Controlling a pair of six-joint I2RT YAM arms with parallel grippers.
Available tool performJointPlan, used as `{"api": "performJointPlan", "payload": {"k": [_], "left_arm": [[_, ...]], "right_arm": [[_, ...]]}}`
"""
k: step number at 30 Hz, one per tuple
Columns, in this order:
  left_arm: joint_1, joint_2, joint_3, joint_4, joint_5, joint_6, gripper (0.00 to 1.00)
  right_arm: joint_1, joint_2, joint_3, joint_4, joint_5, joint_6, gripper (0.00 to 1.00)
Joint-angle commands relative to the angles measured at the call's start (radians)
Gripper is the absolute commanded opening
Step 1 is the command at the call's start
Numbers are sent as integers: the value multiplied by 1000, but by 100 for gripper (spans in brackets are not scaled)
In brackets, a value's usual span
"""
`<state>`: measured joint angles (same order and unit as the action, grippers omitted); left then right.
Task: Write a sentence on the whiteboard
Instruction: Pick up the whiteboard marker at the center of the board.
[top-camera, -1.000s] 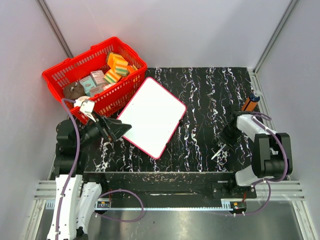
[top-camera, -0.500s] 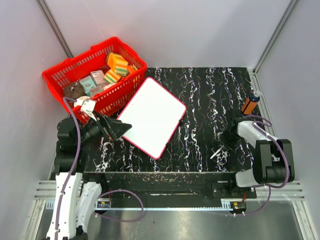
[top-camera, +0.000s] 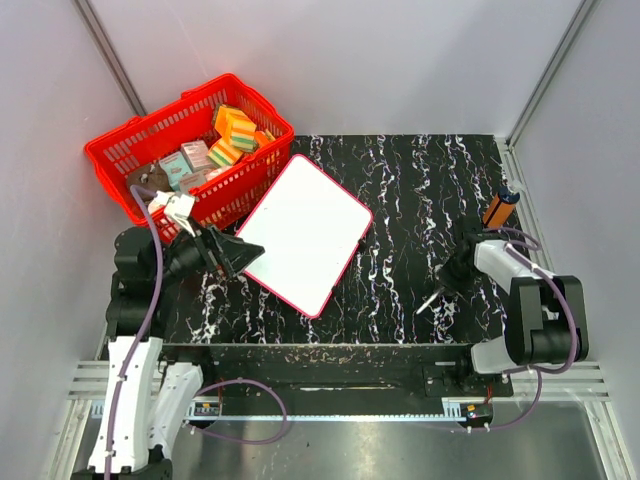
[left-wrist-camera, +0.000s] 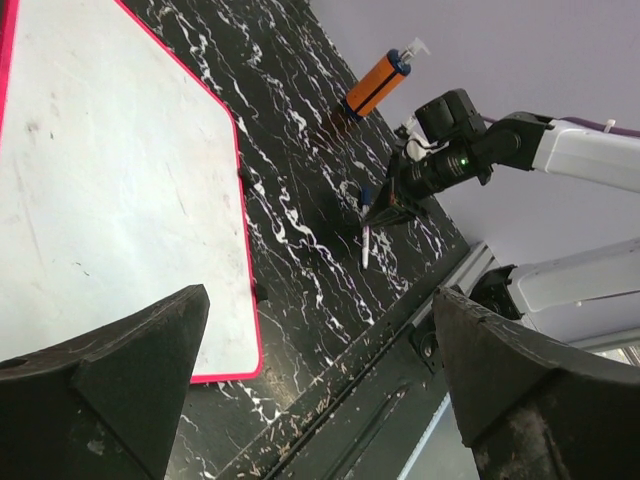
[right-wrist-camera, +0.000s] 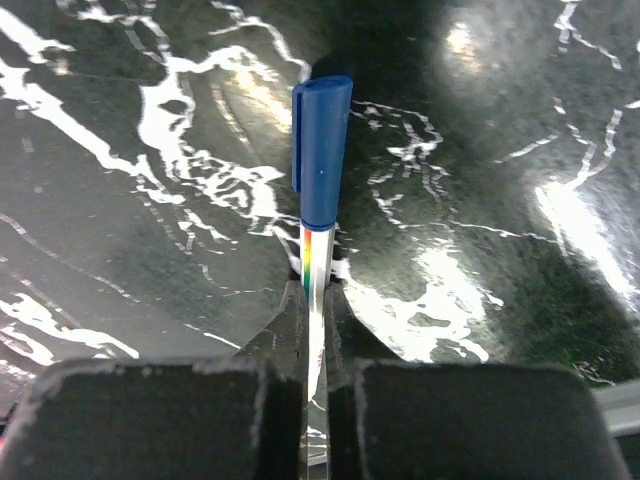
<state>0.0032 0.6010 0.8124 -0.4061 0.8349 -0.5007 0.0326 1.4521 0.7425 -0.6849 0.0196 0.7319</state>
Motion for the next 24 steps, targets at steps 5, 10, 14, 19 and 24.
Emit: {"api": "performJointPlan", "payload": {"k": [5, 10, 14, 19, 24], "left_arm": [[-90, 69, 117, -48, 46, 53, 96], [-279, 172, 188, -46, -86, 47, 95], [-558, 302, 255, 1, -195, 16, 95], [-782, 494, 336, 124, -287, -15, 95], [-908, 741, 465, 246, -273, -39, 95]], "right_arm": [[9, -260, 37, 56, -66, -61, 0], [13, -423, 133, 1, -113, -98, 0], [23, -527, 173, 22, -242, -89, 0], [29, -650, 202, 94, -366, -46, 0], [30, -739, 218, 153, -472, -13, 0]]}}
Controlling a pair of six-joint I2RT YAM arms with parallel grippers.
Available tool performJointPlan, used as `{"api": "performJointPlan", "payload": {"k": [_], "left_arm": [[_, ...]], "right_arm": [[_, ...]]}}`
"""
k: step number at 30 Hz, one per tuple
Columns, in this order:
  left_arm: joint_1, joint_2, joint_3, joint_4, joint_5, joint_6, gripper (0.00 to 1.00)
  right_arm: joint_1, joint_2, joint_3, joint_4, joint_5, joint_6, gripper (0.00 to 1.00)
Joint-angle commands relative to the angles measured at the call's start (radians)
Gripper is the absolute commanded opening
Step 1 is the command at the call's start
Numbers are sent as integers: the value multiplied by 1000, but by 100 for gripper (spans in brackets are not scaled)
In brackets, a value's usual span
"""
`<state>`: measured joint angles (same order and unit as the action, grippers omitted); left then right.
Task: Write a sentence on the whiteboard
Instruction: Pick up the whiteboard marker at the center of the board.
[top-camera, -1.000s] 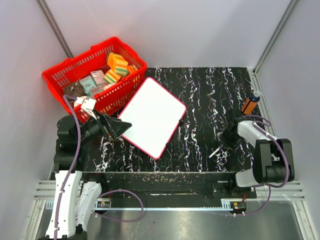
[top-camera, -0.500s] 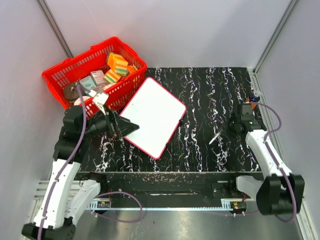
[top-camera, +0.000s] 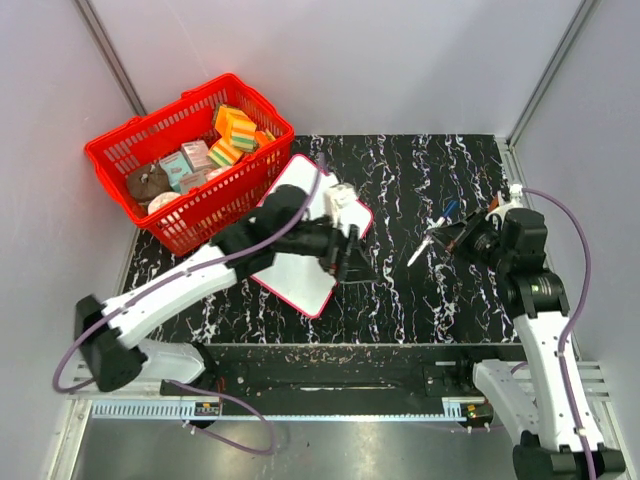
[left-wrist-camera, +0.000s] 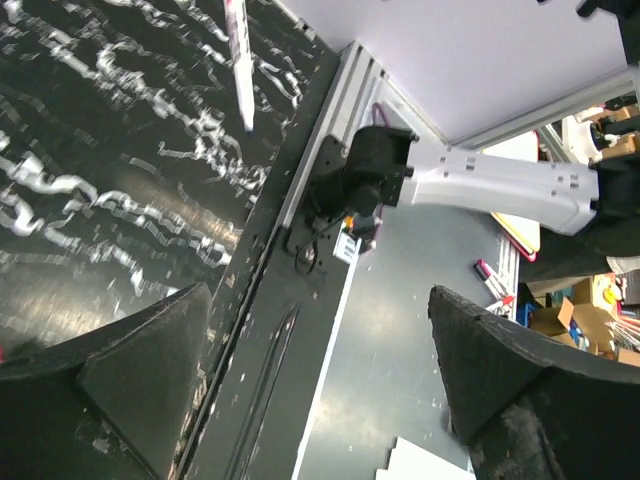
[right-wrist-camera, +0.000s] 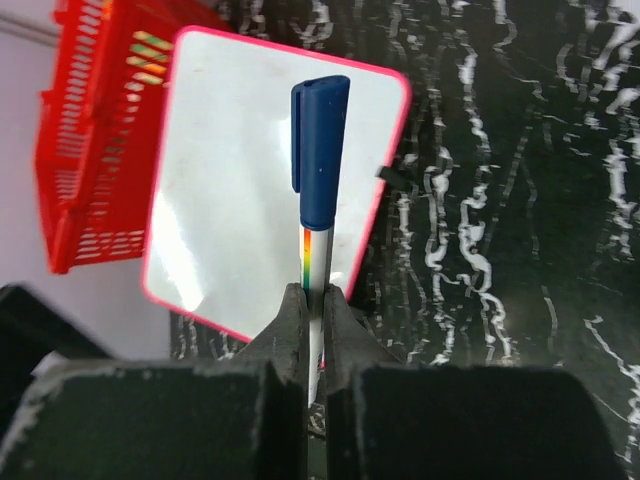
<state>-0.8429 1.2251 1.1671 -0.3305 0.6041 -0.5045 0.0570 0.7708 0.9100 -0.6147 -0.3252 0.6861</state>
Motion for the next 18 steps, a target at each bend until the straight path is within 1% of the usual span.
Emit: {"api": "performJointPlan", "payload": {"k": [1, 3, 7, 11, 12, 14, 15, 18], "left_arm": [[-71, 143, 129, 189, -34, -38, 95], [-84, 222, 160, 229, -29, -45, 95], [-91, 355, 287, 240, 8, -55, 93], [-120, 433, 367, 243, 19, -49, 85], [-125, 442, 374, 245, 20, -51, 78], [-134, 464, 388, 249, 32, -55, 68], [-136, 470, 388, 249, 37, -58, 53], [-140, 470, 373, 251, 39, -62, 18]], "right_arm": [[6, -67, 52, 84, -133, 36, 0], [6, -91, 56, 89, -158, 47, 0], [7, -119, 44, 98, -173, 73, 0], [6, -134, 32, 98, -173, 84, 0], [6, -142, 32, 98, -169, 87, 0], [6, -148, 32, 98, -157, 92, 0], [6, -153, 32, 98, -152, 96, 0], [7, -154, 36, 98, -143, 107, 0]]}}
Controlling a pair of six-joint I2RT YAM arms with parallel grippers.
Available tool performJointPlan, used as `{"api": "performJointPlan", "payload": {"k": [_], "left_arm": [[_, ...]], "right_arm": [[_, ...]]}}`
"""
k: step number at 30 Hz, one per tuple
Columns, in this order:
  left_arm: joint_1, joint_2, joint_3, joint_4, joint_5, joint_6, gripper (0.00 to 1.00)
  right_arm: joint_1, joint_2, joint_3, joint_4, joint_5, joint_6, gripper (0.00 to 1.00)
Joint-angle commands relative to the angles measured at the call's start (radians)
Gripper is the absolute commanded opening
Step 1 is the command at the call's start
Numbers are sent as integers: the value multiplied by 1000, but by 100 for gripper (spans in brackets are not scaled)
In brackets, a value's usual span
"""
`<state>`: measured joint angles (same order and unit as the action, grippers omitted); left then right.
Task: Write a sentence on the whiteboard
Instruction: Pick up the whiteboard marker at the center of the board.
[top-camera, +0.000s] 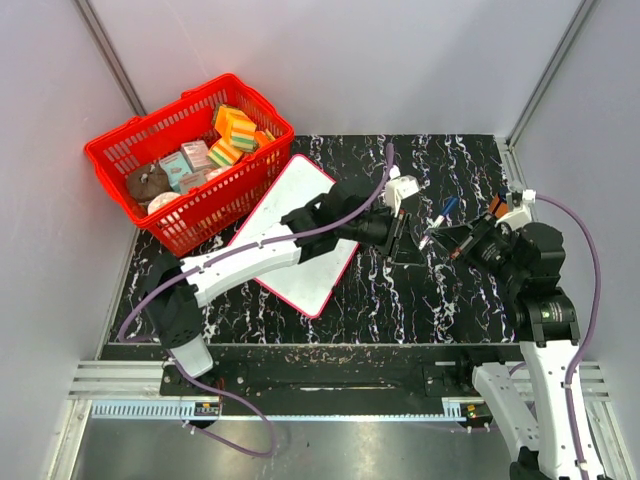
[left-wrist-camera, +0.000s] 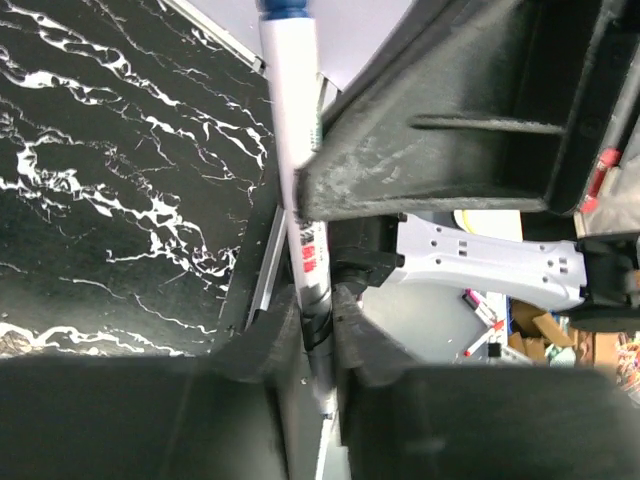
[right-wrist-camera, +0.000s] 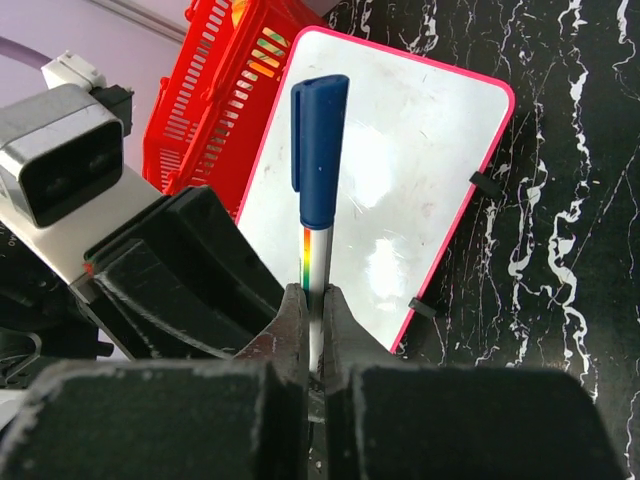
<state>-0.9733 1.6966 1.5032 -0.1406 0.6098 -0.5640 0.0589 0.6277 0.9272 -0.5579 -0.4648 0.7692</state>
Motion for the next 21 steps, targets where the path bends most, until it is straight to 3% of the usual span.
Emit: {"api": "performJointPlan", "payload": {"k": [1, 4, 7, 8, 9, 11, 17, 21], "left_arm": [[-10, -6, 31, 61, 30, -4, 0], [-11, -40, -14, 70, -1, 1, 0], [-11, -72, -35, 59, -28, 16, 0], [-11, -81, -37, 41, -31, 27, 0], [-11, -93, -37, 32, -35, 32, 0], [-11, -109, -34, -3, -41, 47, 0], [-10, -215, -86, -60, -108, 78, 0], [-2, -284, -133, -86, -124, 82, 0]], "right_arm": [[4, -13, 18, 41, 2, 28, 0], [5, -11, 30, 30, 2, 36, 5], [5, -20, 48, 13, 3, 35, 28], [5, -25, 55, 9, 5, 33, 38], [5, -32, 53, 7, 0, 32, 70], [4, -39, 53, 7, -15, 31, 99], [4, -51, 33, 53, -84, 71, 100], [4, -66, -25, 212, -150, 157, 100]]}}
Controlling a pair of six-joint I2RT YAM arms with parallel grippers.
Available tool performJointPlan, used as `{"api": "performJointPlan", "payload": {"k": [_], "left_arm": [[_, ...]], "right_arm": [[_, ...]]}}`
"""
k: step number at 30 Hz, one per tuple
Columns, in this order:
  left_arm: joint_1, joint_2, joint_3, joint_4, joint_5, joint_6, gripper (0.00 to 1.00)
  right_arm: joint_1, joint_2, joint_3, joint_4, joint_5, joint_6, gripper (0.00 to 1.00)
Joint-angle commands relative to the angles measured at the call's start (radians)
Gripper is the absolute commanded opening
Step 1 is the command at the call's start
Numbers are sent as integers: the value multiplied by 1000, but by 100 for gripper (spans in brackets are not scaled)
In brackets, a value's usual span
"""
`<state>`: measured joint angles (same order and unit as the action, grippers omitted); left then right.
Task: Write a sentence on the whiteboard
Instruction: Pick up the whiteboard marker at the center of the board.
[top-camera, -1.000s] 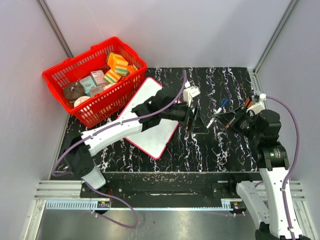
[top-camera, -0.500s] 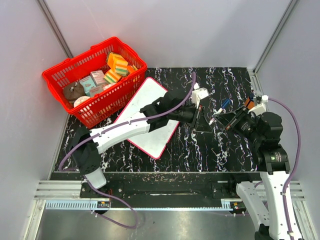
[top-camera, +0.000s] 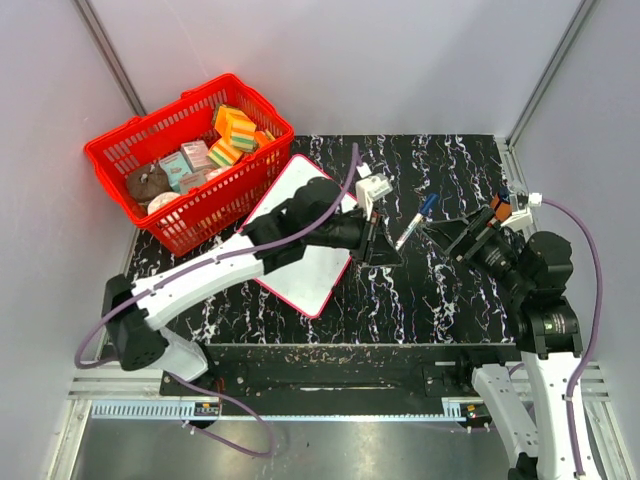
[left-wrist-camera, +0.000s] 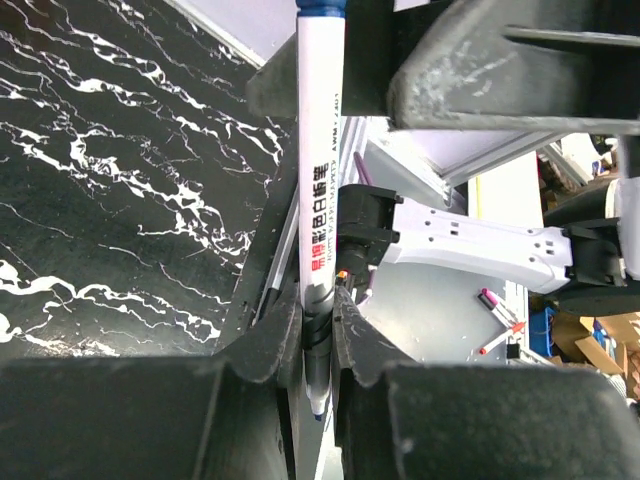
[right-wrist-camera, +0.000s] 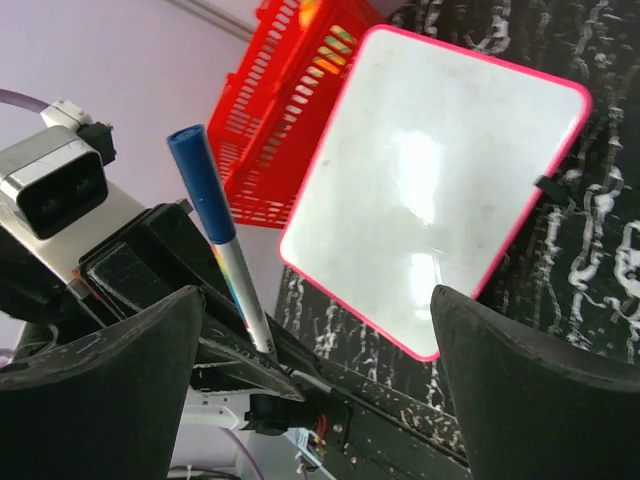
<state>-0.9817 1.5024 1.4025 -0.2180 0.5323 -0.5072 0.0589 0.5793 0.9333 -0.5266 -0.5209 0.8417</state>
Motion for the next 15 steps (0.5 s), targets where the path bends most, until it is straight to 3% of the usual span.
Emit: {"api": "performJointPlan", "payload": {"k": [1, 4, 11, 15], "left_arm": [[15, -105, -42, 2, -35, 15, 0], [21, -151, -83, 38, -2, 1, 0], [23, -208, -114, 80, 34, -20, 0], [37, -209, -108, 106, 78, -56, 0]], "right_arm": [[4, -16, -40, 213, -111, 105, 100], [5, -9, -65, 322, -171, 164, 99], [7, -1, -90, 578, -263, 296, 85], [16, 7, -108, 640, -294, 303, 84]]}}
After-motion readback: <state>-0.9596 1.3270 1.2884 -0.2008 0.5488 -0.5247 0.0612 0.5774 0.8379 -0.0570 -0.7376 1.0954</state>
